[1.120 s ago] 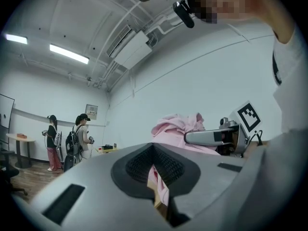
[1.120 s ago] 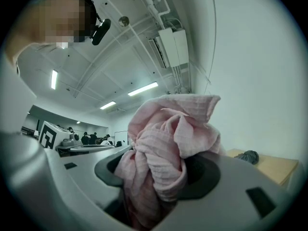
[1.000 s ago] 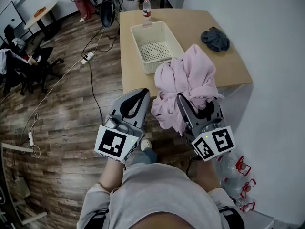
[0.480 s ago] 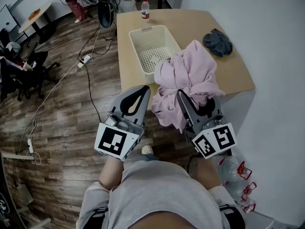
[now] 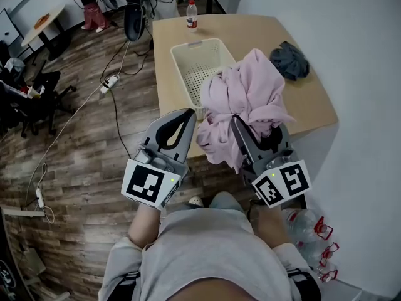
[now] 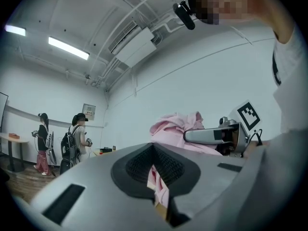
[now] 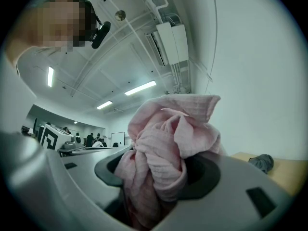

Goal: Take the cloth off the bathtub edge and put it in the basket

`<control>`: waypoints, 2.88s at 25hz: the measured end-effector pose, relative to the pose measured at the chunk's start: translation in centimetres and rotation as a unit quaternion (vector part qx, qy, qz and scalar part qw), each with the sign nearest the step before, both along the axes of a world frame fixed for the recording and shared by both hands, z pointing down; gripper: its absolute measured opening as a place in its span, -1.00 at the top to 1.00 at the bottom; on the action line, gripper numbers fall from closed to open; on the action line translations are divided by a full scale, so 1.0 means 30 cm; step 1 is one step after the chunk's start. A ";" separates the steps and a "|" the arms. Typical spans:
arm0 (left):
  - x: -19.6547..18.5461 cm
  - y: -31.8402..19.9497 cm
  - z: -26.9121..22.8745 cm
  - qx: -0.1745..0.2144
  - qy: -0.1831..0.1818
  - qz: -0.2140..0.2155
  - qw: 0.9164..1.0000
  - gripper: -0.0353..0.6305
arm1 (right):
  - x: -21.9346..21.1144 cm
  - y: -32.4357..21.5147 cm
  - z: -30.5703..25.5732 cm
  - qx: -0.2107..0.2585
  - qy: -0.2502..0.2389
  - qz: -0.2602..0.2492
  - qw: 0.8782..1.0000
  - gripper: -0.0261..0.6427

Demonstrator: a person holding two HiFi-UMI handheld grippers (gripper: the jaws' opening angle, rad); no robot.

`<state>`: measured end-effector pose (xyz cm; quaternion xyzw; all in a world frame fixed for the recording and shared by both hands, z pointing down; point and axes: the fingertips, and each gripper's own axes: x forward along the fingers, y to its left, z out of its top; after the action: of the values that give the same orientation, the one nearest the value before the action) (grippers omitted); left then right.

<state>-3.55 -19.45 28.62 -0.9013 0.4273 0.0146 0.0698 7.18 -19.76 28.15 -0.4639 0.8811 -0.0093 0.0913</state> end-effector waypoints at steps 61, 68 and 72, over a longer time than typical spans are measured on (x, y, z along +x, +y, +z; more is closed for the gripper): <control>-0.188 -0.578 0.091 -0.050 0.037 -0.365 0.929 0.90 | -0.215 -1.040 0.304 -0.141 0.061 -0.266 0.952 0.10; -0.212 -0.563 0.127 -0.064 0.037 -0.389 0.918 0.90 | -0.262 -1.080 0.459 -0.203 0.094 -0.274 0.935 0.10; -0.224 -0.550 0.137 -0.069 0.037 -0.399 0.914 0.90 | -0.277 -1.098 0.544 -0.240 0.107 -0.269 0.927 0.10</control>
<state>-10.27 -35.96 32.74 -0.6570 0.7537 -0.0105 -0.0085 -1.13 -52.69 44.47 -0.2162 0.9488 -0.1947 -0.1232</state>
